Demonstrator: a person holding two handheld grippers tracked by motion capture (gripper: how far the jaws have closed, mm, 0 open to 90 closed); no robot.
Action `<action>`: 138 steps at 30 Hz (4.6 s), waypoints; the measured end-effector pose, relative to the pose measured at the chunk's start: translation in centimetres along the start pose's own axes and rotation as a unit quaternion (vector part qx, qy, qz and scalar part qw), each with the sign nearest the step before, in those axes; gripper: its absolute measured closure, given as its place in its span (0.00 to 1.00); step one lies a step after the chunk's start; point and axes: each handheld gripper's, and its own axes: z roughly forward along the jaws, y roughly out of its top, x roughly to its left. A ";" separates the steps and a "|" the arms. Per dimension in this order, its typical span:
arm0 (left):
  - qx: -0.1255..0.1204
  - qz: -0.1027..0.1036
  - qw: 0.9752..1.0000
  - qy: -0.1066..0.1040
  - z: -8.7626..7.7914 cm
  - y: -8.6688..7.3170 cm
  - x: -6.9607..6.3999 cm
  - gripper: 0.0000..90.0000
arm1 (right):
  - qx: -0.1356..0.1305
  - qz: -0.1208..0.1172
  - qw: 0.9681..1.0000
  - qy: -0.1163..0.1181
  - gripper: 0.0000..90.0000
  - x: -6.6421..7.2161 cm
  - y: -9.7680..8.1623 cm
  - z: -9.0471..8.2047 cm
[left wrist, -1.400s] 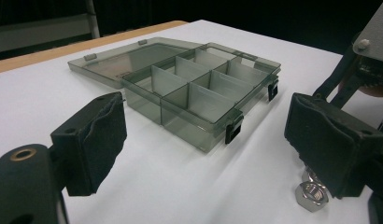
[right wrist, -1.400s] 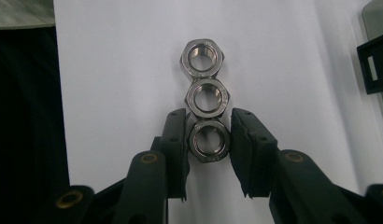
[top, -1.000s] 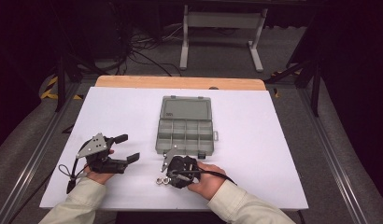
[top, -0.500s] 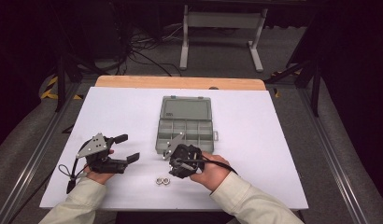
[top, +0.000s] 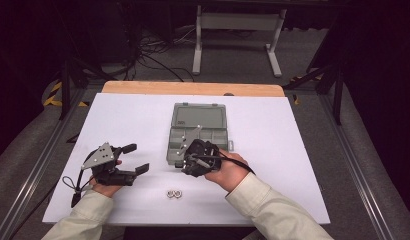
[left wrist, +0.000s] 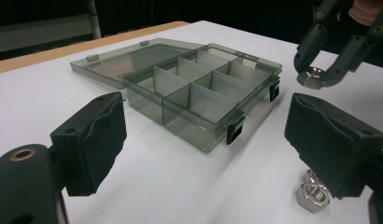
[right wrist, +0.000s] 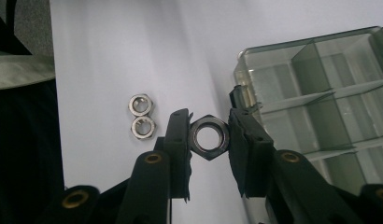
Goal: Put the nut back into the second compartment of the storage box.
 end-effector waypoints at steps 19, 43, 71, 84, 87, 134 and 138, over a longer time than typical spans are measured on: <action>-0.001 0.001 1.000 0.000 -0.1 0.0 0.0 0.14 | -0.015 0.024 0.999 -0.025 0.78 -3.9 1.5 -1.4; 0.005 0.001 1.000 0.001 0.1 -0.1 0.0 0.14 | -0.027 0.082 0.994 -0.068 0.78 -9.7 1.8 -0.2; 0.001 0.005 1.000 0.003 0.0 0.0 0.2 0.13 | 0.010 0.113 0.991 -0.071 0.78 -11.9 1.0 4.2; 0.001 0.004 1.000 0.002 0.0 -0.1 0.1 0.13 | 0.026 0.122 0.990 -0.062 0.78 -12.2 0.0 5.5; 0.001 0.006 1.000 0.003 0.0 0.0 0.2 0.13 | 0.032 0.120 0.990 -0.062 0.78 -12.1 -0.1 5.8; 0.001 0.002 1.000 0.003 0.0 0.0 0.1 0.13 | -0.028 0.086 0.993 -0.076 0.36 -8.4 1.2 1.7; 0.001 0.003 1.000 0.004 0.0 0.0 0.1 0.13 | -0.035 0.075 0.995 -0.064 0.33 -7.3 1.3 1.1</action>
